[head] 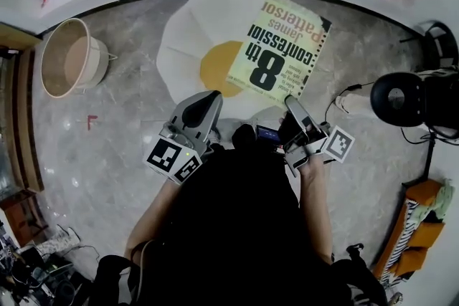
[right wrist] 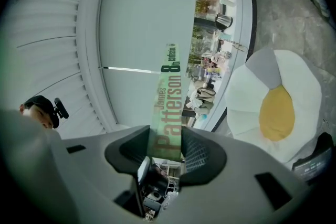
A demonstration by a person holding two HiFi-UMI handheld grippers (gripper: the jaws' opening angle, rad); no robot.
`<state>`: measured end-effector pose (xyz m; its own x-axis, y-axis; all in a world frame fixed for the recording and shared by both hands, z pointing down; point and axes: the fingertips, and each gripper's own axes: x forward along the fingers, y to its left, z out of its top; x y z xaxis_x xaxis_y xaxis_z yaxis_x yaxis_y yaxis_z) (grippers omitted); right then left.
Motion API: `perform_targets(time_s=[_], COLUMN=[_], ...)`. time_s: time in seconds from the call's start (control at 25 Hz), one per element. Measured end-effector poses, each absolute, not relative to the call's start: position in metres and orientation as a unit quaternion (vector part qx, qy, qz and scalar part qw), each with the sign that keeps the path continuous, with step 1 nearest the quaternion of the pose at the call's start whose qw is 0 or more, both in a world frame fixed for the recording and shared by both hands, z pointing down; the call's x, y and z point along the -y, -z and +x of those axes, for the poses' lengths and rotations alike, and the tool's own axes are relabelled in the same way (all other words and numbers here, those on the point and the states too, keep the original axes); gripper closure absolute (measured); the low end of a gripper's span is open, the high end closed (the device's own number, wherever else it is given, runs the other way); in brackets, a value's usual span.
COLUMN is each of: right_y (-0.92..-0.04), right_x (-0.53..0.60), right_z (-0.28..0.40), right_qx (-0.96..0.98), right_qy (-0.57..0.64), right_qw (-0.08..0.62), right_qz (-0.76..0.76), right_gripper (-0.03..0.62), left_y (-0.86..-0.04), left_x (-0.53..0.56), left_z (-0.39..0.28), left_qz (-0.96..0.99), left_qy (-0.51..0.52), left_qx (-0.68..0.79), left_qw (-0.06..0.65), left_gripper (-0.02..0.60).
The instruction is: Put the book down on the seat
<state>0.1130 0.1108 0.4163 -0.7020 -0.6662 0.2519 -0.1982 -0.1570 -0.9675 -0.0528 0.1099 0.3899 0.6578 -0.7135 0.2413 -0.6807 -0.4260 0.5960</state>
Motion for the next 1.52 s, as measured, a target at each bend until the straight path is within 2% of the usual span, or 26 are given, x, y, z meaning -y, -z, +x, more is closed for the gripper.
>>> perform_targets(time_s=[0.32,0.92,1.52], right_y=[-0.423,-0.428,-0.423], right_x=[-0.113,-0.11,-0.109], right_z=[0.123,0.129,0.125], right_qx=[-0.637,-0.612,-0.618], right_qy=[0.679,0.707,0.704], right_qw=[0.162,0.161,0.172], right_qz=[-0.327,-0.315,-0.306], right_gripper=[0.413,0.413,0.413], left_y=[-0.387,-0.381,-0.382], left_x=[-0.11,-0.112,-0.098], left_z=[-0.035,-0.033,-0.026], left_qz=[0.829,0.81,0.83], left_qy=[0.046,0.019,0.024], left_qx=[0.438,0.466,0.44], left_qw=[0.344,0.356,0.342], left_gripper=[0.572,0.572,0.572])
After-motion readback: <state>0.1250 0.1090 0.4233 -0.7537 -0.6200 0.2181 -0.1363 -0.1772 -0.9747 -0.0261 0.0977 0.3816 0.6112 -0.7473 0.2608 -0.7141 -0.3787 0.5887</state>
